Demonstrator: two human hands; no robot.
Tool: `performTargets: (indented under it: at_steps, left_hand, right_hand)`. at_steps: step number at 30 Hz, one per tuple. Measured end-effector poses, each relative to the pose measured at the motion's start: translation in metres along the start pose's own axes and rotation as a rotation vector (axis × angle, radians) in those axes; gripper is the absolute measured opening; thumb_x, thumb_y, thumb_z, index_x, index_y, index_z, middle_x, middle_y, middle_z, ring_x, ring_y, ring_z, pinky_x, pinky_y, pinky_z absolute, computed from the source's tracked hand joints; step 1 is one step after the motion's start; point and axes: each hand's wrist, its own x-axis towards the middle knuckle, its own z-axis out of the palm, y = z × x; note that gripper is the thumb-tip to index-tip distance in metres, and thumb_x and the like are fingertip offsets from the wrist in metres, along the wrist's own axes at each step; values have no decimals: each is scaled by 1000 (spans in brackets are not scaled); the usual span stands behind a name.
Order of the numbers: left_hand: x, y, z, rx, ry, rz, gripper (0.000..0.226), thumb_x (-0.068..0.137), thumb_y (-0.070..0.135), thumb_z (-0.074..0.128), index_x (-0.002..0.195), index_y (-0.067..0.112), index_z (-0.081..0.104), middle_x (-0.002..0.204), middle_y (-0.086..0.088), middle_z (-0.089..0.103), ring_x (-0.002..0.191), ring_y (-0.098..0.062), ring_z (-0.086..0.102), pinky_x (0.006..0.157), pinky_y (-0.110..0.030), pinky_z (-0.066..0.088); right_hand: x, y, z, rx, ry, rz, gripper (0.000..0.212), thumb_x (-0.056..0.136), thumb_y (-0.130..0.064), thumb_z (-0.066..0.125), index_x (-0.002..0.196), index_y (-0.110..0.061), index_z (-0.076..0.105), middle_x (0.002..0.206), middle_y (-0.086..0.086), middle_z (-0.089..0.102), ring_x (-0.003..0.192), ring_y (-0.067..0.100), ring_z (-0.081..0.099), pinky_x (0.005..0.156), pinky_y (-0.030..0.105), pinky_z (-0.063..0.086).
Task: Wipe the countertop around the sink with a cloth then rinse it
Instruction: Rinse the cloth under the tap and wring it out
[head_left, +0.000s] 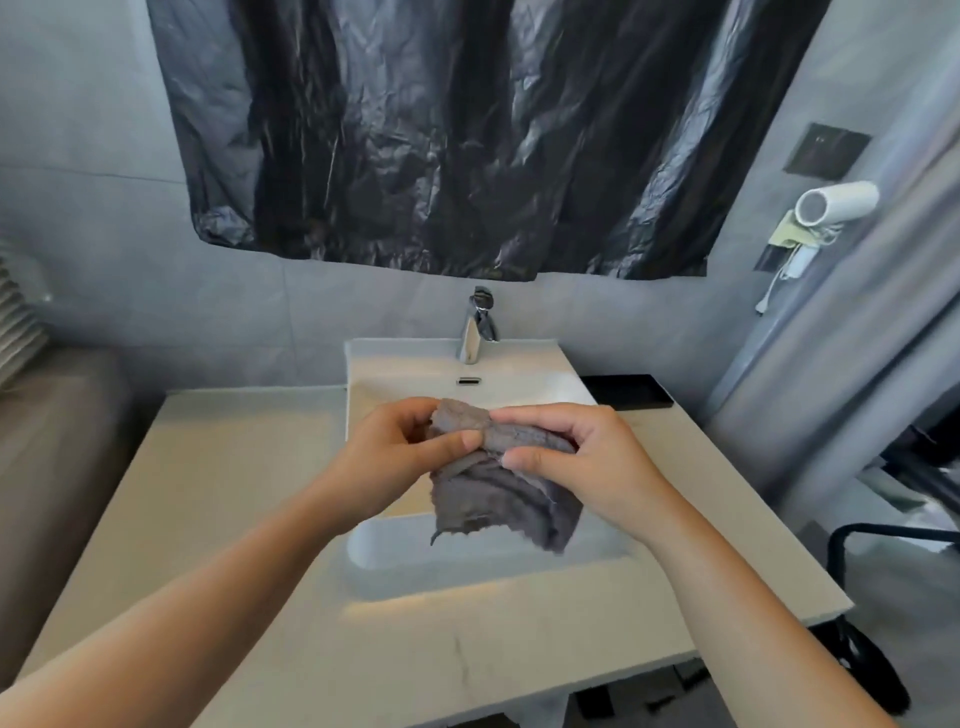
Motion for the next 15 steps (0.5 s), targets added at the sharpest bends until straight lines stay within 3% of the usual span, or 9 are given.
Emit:
performTargets:
  at_steps: [3,6,10,12,14,15]
  left_hand:
    - [25,-5,3,67,-3,2,33,72,32,80,97,13,70,93,-11,73,90,-32,69,82,-46,56]
    - [43,-13,2,128,-3,9,35,63,37,81,91,18,70,86,-12,72,79,-28,68,76,-46,57]
    - [69,-23,-6,125,-81,-43,35,70,27,82,98,14,67,95,-14,71,93,-31,67,86,-47,55]
    - [82,-28,-13,88,-145,-109,43,72,34,80,105,12,64,100,-13,69,97,-23,67,89,-41,54]
    - [97,-34,-20,-20,-169,-189,60,70,49,74,109,5,60,108,-21,63,99,-24,65,91,-39,53]
    - [105,-39,-22,-66,-164,-226,66,69,54,70,110,4,59,111,-23,62,101,-26,64,93,-39,53]
  right_hand:
    - [20,23,-19,47,11,-5,31,83,-11,71,110,-25,69,107,-4,72,102,8,66,90,28,51]
    - [38,42,-29,41,76,-11,18,88,-15,65,104,-21,71,99,-4,74,96,12,68,87,34,53]
    - [71,54,-36,46,92,35,14,89,-16,64,91,-26,73,87,-2,75,85,13,69,75,31,54]
    - [91,58,-37,54,115,65,12,89,-18,63,87,-26,73,81,11,73,74,21,65,69,33,48]
    - [113,61,-36,60,129,97,10,90,-21,62,87,-22,71,75,31,62,62,30,51,63,37,41]
    - [124,64,-36,52,133,105,10,90,-22,61,87,-21,71,70,32,59,59,29,49,62,38,40]
